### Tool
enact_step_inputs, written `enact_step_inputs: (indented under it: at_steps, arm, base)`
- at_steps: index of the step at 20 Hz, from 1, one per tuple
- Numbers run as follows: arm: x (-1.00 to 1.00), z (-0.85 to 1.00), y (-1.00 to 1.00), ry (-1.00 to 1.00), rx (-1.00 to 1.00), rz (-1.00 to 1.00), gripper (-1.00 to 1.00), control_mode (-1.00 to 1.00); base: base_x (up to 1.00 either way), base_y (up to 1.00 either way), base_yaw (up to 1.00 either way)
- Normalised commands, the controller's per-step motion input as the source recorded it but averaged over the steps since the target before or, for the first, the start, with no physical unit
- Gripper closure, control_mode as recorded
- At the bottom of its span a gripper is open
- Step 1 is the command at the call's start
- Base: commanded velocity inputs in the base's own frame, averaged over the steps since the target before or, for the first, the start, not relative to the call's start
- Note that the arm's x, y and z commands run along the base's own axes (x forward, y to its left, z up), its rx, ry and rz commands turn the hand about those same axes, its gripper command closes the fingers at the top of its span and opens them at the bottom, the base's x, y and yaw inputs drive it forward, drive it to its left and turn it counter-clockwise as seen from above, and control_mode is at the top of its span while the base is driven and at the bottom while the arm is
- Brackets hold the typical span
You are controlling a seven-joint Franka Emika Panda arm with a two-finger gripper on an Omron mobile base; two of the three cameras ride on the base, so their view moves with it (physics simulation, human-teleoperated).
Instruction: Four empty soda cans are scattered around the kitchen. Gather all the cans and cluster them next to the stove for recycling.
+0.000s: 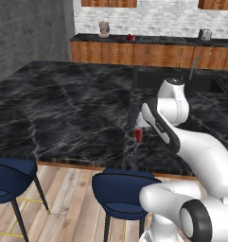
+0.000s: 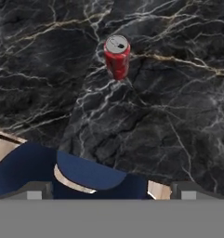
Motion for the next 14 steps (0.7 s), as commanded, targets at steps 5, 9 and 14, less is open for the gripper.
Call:
enact_step_inputs:
  at_steps: [5, 9, 14]
  arm:
    - [0.31, -0.19, 0.00, 0.00, 0.00, 0.00, -1.00, -1.00]
    - [0.28, -0.23, 0.00, 0.00, 0.00, 0.00, -1.00, -1.00]
    - [0.27, -0.24, 0.00, 0.00, 0.00, 0.00, -1.00, -1.00]
  base:
    - [0.00, 0.00, 0.00]
    - [0.00, 0.00, 0.00]
    - [0.00, 0.00, 0.00]
